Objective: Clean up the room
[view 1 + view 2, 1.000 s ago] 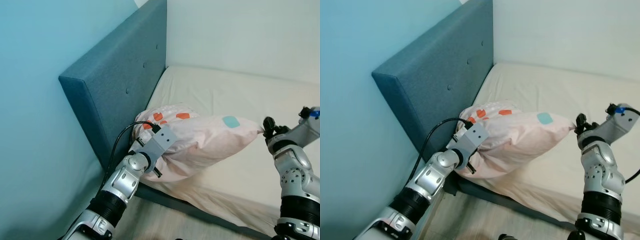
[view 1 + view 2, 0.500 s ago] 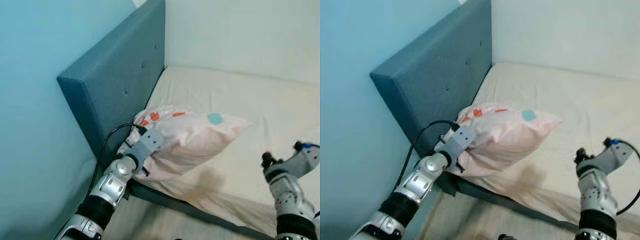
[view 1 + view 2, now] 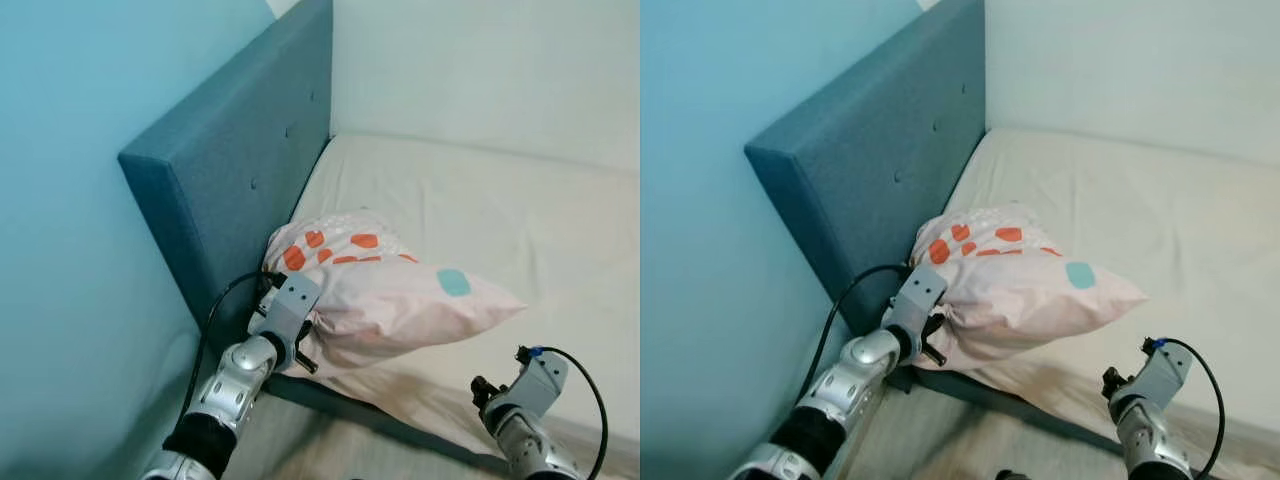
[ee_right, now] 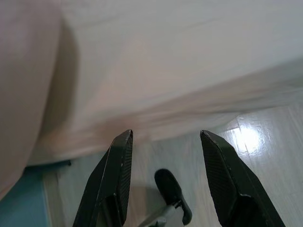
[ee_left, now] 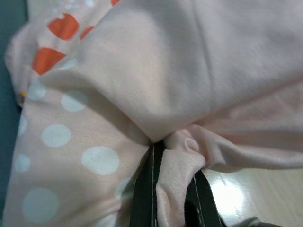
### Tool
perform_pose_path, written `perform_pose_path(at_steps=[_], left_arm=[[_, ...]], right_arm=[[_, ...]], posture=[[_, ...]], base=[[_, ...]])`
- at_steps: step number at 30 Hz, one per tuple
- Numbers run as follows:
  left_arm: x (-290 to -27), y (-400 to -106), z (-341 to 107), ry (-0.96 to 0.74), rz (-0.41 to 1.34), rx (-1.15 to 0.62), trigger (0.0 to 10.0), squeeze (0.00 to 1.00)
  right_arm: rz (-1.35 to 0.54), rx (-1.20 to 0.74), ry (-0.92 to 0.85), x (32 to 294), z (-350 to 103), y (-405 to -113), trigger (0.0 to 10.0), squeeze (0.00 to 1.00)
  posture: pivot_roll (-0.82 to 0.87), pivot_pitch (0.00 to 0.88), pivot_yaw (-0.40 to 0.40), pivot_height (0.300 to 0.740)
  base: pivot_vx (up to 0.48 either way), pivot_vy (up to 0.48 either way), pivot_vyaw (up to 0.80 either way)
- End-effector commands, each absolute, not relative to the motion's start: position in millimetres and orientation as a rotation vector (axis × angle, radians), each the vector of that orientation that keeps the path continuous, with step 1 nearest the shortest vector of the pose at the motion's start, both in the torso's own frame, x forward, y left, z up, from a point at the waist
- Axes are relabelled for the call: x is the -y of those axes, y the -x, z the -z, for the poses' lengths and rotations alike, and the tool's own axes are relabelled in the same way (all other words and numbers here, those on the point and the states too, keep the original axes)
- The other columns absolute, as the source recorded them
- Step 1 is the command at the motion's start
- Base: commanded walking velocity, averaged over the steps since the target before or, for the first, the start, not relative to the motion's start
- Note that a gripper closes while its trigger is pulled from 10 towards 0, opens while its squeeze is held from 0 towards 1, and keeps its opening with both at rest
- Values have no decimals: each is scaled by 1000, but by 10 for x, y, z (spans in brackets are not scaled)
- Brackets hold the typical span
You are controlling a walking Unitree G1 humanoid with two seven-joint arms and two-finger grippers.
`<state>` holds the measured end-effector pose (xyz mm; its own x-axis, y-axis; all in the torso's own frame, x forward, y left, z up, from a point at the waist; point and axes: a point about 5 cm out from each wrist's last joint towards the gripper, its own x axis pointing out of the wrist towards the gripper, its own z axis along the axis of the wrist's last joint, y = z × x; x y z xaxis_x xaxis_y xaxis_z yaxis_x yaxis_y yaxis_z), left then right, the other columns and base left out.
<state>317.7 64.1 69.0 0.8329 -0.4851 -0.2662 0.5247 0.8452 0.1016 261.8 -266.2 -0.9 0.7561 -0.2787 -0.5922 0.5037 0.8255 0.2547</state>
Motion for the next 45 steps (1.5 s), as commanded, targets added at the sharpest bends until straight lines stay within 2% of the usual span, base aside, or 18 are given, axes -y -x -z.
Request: perform_pose_path(at_steps=[1,15,22,34,35,45], left_arm=[[-705,-3149,-605,-153,514,-246,10000,0],[-807,-2960,-195,-193,502,-365,10000,0],[-832,-2892,-79,-143,484,-425,10000,0],[-794,-2913,-93,-231,514,-365,10000,0],[-791,-2905,-78,-278,527,-363,10000,0],[-892,-2836,41,-317,503,-414,10000,0]], right_arm=[[418,-616,-401,2576,135,-2529,10000,0],[248,-727,-279,2196,383,-2435,10000,0],[216,-729,-258,2142,397,-2434,10000,0],[218,-714,-241,2175,377,-2467,10000,0],[218,-713,-241,2173,377,-2468,10000,0],[245,-748,-229,2232,442,-2375,10000,0]], posture=[[-101,109,13,740],[-96,109,8,740],[-95,109,9,740],[-98,102,10,740],[-98,102,10,740],[-101,102,12,740]], base=[[0,0,0],[0,0,0],[0,0,0],[0,0,-726],[0,0,-788],[0,0,-788]])
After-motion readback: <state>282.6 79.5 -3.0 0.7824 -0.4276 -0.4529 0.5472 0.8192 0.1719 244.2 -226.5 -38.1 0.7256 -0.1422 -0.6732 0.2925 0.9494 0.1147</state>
